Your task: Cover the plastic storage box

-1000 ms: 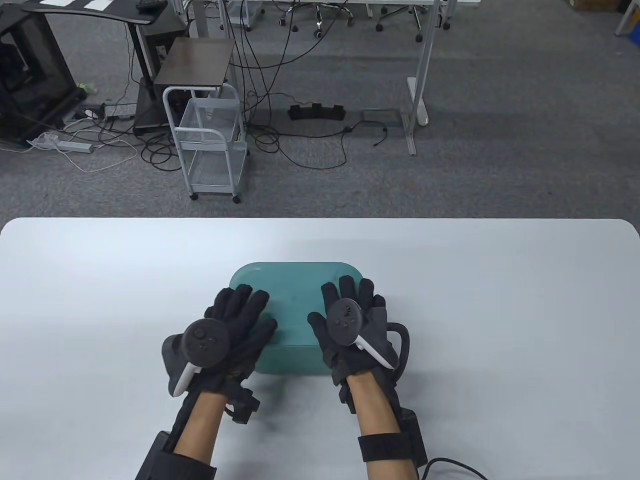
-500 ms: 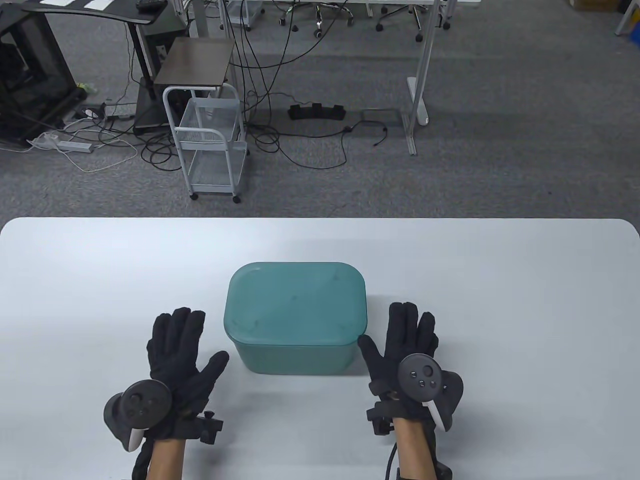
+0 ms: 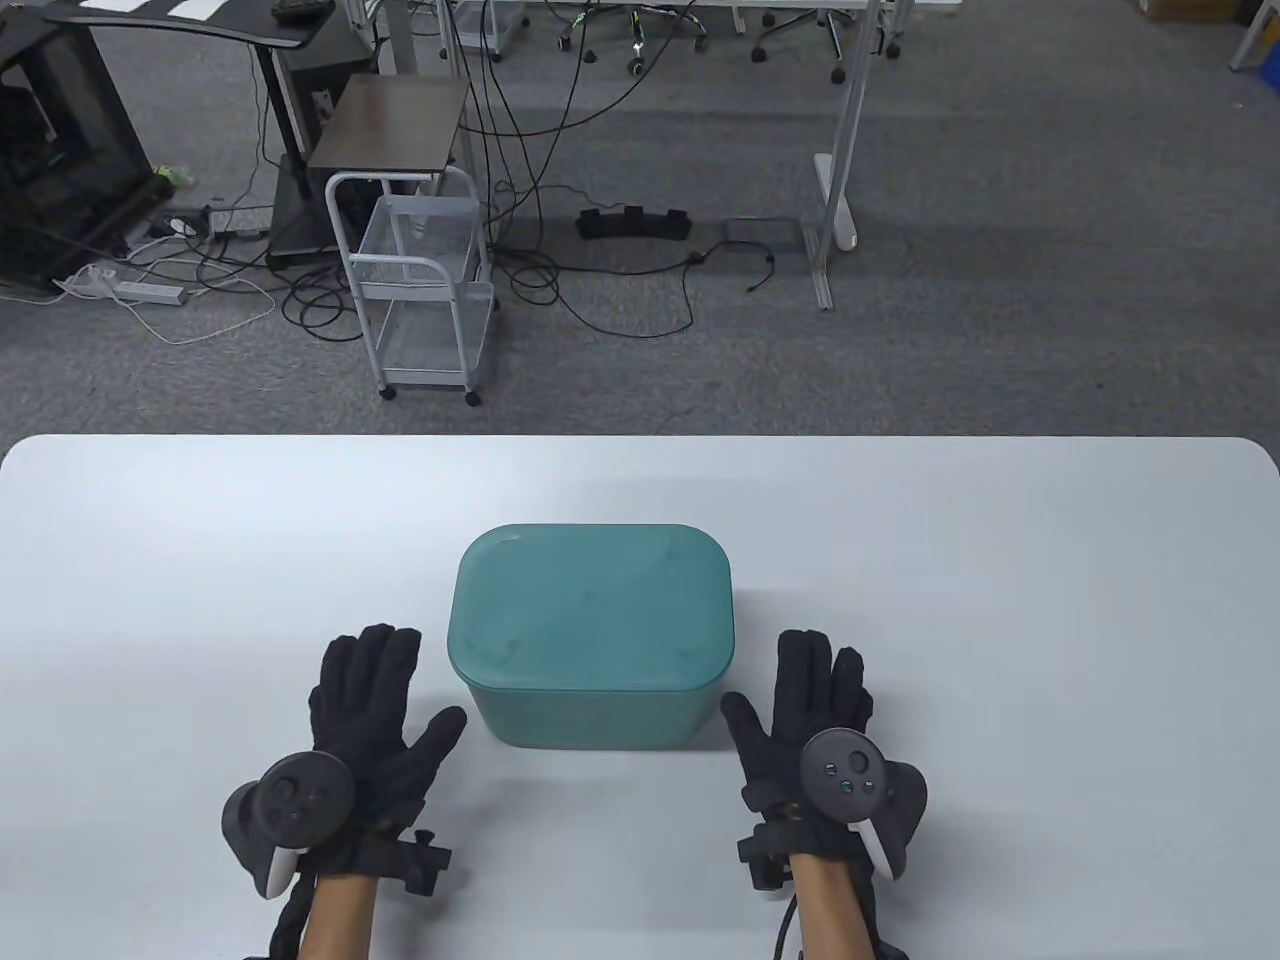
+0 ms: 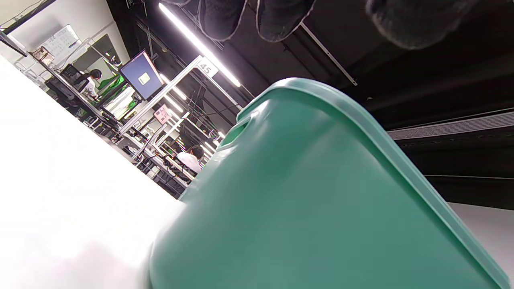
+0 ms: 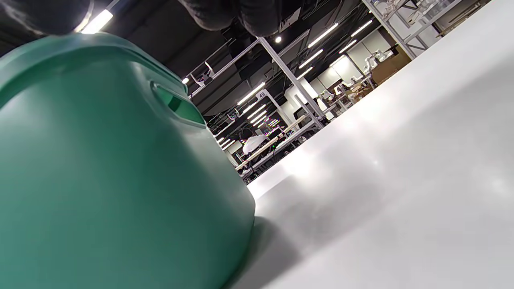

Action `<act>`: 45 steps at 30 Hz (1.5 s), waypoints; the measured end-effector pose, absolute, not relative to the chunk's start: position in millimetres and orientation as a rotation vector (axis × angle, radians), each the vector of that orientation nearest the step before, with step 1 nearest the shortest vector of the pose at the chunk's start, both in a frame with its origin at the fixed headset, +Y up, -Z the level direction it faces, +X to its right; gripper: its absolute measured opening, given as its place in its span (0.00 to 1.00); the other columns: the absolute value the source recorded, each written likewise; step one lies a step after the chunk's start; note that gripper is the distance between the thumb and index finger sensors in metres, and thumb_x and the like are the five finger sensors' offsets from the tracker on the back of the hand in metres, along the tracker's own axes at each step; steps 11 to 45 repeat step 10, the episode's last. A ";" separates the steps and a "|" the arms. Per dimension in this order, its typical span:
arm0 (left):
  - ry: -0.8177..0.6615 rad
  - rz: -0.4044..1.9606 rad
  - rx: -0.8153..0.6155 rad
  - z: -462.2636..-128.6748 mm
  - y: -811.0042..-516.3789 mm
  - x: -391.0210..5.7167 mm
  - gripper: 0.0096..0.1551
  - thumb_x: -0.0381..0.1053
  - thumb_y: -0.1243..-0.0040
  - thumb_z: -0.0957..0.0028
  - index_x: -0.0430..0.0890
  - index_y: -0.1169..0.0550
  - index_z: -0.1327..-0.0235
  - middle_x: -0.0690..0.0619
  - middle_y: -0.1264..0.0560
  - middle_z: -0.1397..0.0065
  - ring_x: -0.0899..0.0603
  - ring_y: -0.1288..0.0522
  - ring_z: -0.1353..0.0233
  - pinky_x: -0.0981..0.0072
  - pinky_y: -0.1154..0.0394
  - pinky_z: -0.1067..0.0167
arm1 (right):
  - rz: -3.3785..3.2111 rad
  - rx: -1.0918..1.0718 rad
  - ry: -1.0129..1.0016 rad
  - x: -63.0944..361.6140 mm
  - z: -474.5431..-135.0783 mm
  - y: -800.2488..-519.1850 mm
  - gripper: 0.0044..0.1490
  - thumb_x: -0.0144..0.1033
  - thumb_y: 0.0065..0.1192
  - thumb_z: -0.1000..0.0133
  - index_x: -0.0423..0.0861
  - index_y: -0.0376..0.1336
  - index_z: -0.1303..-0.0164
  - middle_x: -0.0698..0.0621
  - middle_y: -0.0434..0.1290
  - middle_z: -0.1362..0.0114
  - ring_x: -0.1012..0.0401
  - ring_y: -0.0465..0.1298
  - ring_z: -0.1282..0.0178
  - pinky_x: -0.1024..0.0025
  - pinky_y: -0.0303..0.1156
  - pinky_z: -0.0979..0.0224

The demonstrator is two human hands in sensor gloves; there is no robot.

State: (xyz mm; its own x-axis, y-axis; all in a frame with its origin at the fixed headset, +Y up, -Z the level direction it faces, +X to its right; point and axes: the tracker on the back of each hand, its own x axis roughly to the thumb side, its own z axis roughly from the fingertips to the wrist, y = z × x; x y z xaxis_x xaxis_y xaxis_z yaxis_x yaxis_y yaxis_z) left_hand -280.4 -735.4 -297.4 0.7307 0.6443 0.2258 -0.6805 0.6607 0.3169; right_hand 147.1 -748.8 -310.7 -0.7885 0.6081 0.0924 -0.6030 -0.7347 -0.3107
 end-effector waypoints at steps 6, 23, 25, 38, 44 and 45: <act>-0.100 0.747 0.397 -297.1 -734.8 -279.7 0.53 0.82 0.48 0.51 0.64 0.43 0.12 0.52 0.48 0.06 0.33 0.60 0.08 0.31 0.60 0.20 | 2.431 -0.010 -0.438 146.9 -311.6 -749.4 0.58 0.75 0.44 0.43 0.46 0.43 0.12 0.41 0.46 0.08 0.37 0.39 0.13 0.38 0.38 0.22; -0.097 0.758 0.393 -297.1 -735.6 -280.3 0.52 0.81 0.48 0.50 0.64 0.43 0.12 0.52 0.48 0.06 0.33 0.60 0.08 0.31 0.60 0.20 | 2.429 -0.004 -0.443 146.7 -311.6 -749.3 0.58 0.75 0.44 0.43 0.46 0.43 0.12 0.41 0.46 0.08 0.37 0.39 0.13 0.38 0.38 0.22; -0.097 0.758 0.393 -297.1 -735.6 -280.3 0.52 0.81 0.48 0.50 0.64 0.43 0.12 0.52 0.48 0.06 0.33 0.60 0.08 0.31 0.60 0.20 | 2.429 -0.004 -0.443 146.7 -311.6 -749.3 0.58 0.75 0.44 0.43 0.46 0.43 0.12 0.41 0.46 0.08 0.37 0.39 0.13 0.38 0.38 0.22; -0.097 0.758 0.393 -297.1 -735.6 -280.3 0.52 0.81 0.48 0.50 0.64 0.43 0.12 0.52 0.48 0.06 0.33 0.60 0.08 0.31 0.60 0.20 | 2.429 -0.004 -0.443 146.7 -311.6 -749.3 0.58 0.75 0.44 0.43 0.46 0.43 0.12 0.41 0.46 0.08 0.37 0.39 0.13 0.38 0.38 0.22; -0.097 0.758 0.393 -297.1 -735.6 -280.3 0.52 0.81 0.48 0.50 0.64 0.43 0.12 0.52 0.48 0.06 0.33 0.60 0.08 0.31 0.60 0.20 | 2.429 -0.004 -0.443 146.7 -311.6 -749.3 0.58 0.75 0.44 0.43 0.46 0.43 0.12 0.41 0.46 0.08 0.37 0.39 0.13 0.38 0.38 0.22; -0.097 0.758 0.393 -297.1 -735.6 -280.3 0.52 0.81 0.48 0.50 0.64 0.43 0.12 0.52 0.48 0.06 0.33 0.60 0.08 0.31 0.60 0.20 | 2.429 -0.004 -0.443 146.7 -311.6 -749.3 0.58 0.75 0.44 0.43 0.46 0.43 0.12 0.41 0.46 0.08 0.37 0.39 0.13 0.38 0.38 0.22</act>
